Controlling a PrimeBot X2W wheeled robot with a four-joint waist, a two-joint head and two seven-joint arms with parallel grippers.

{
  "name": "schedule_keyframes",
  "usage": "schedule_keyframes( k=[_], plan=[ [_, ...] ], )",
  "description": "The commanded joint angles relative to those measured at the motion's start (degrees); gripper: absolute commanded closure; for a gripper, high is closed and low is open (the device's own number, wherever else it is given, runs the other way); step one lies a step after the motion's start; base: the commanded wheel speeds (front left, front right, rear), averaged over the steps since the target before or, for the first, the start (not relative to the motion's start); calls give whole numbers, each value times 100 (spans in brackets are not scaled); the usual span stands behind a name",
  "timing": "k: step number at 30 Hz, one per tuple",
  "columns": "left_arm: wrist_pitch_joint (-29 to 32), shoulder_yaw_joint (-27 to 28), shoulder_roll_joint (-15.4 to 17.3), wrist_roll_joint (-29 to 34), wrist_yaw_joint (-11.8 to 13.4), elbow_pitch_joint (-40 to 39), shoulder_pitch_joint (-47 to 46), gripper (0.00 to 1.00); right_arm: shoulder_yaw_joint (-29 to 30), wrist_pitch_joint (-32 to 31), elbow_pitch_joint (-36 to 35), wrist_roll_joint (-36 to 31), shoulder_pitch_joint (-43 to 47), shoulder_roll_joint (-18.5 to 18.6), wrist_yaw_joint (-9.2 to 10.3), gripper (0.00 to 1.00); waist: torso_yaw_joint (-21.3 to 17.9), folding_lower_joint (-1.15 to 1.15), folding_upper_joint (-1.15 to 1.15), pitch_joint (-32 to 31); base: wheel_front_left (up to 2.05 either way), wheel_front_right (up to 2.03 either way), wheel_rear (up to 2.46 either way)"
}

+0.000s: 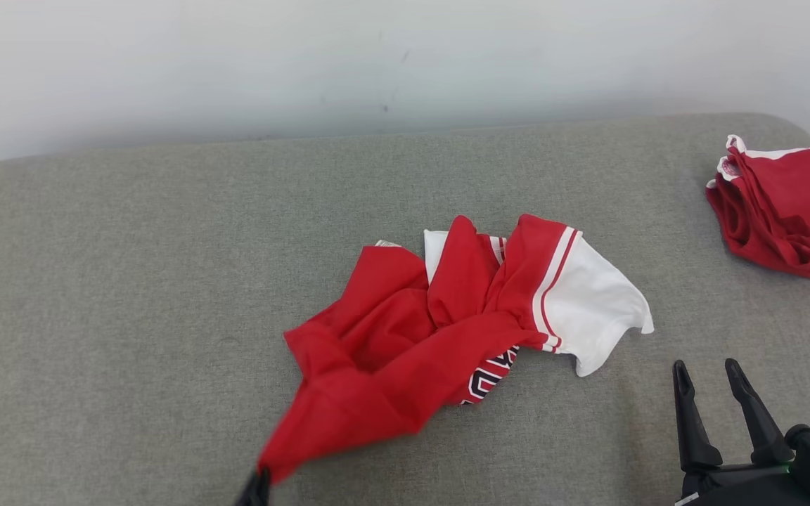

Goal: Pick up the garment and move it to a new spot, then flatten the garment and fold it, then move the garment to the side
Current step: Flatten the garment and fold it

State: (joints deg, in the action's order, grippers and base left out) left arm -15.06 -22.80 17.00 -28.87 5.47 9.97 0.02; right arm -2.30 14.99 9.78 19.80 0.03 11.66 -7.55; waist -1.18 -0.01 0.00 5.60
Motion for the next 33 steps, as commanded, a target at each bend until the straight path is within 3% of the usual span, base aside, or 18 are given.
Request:
schedule_keyframes(
  k=[1,4,5,10,18,22,33],
  plan=[
    [-12,-40,-123,-49,-100,184,191,100,14,26,11,-5,18,19,14,0,33,1,0,5,0,0,0],
    [-8,-36,-361,-65,-314,574,249,100,3,26,43,-10,-14,21,14,0,68,1,0,-9,0,0,0],
    [-9,78,-459,47,-397,687,146,0,-24,26,70,-12,-24,33,14,0,76,1,0,-35,0,0,0],
    [-9,638,-673,393,-590,458,42,0,-38,26,108,1,7,36,14,0,70,1,0,-162,0,0,0],
    [-8,1745,-947,1177,-620,-292,150,0,-117,26,137,-17,65,-9,14,0,-79,1,0,-411,0,0,0],
    [-8,1996,-1063,1428,-567,-515,274,0,-80,26,154,-17,126,-24,14,0,-126,1,0,-493,0,0,0],
    [-8,2650,-1256,1880,-844,-619,419,0,68,26,199,-29,238,-57,14,0,-142,1,0,-551,0,0,0]
  ],
)
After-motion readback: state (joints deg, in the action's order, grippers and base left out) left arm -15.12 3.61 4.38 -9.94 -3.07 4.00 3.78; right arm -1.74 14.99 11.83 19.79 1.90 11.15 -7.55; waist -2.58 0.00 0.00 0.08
